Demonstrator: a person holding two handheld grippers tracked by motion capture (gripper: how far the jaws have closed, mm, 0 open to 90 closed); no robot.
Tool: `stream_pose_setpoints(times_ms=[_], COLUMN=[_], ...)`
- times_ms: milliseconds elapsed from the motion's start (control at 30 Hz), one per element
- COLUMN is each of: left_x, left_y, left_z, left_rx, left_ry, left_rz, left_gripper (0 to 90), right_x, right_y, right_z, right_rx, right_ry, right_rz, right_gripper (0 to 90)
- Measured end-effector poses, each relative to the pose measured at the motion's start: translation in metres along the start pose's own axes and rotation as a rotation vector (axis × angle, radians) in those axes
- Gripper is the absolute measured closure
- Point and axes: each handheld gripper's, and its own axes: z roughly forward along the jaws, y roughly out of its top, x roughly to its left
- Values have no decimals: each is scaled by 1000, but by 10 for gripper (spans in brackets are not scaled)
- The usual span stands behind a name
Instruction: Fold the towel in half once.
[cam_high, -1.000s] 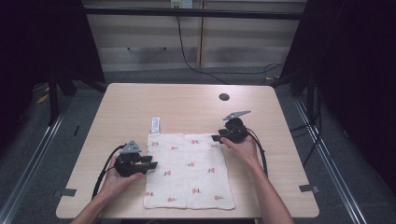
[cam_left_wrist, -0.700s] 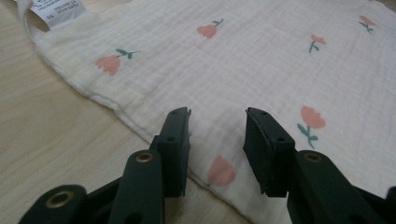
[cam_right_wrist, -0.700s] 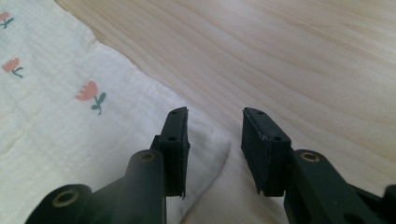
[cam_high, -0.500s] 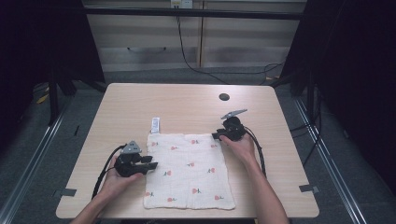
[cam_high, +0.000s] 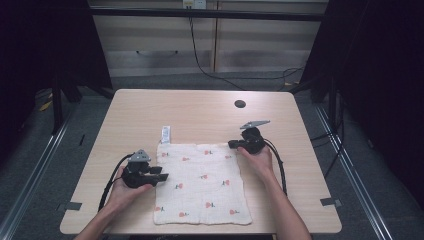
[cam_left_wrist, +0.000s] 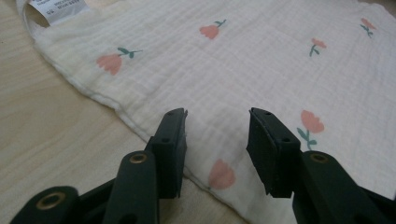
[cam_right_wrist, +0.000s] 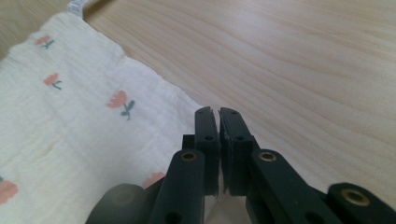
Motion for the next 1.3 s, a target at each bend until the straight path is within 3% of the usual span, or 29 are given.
stream_pose_setpoints(times_ms=[133,167,300,500,633,667,733,767,967,1200,1267,1300], left_x=[8,12,33,56,69,72,79,82,87,81,79,76], left_y=[11,14,34,55,54,54,51,50,45,46,47,47], left_z=[-7,-9,-12,-2,9,12,13,15,24,36,37,38], left_rx=[-35,-63,-95,-109,-118,-104,-116,-101,-75,-45,-39,-31], left_ry=[31,33,64,108,97,122,111,119,119,132,135,142], left_rz=[-24,-42,-77,-75,-98,-99,-135,-130,-126,-111,-100,-71], left_gripper=[484,484,424,488,542,547,571,576,604,620,632,657], right_x=[6,6,7,6,5,4,3,3,0,0,1,1], right_y=[-3,-3,-5,-6,-10,-10,-11,-12,-13,-16,-16,-16], right_z=[-6,-6,-8,-10,-8,-8,-7,-7,-16,-12,-12,-12], right_rx=[-29,-29,-31,-42,-42,-45,-45,-45,-52,-44,-44,-47], right_ry=[12,12,15,31,37,38,39,39,42,47,50,49], right_rz=[-7,-7,-10,-8,-1,-3,5,10,14,20,19,19], right_gripper=[873,873,872,871,869,868,867,867,866,865,865,865])
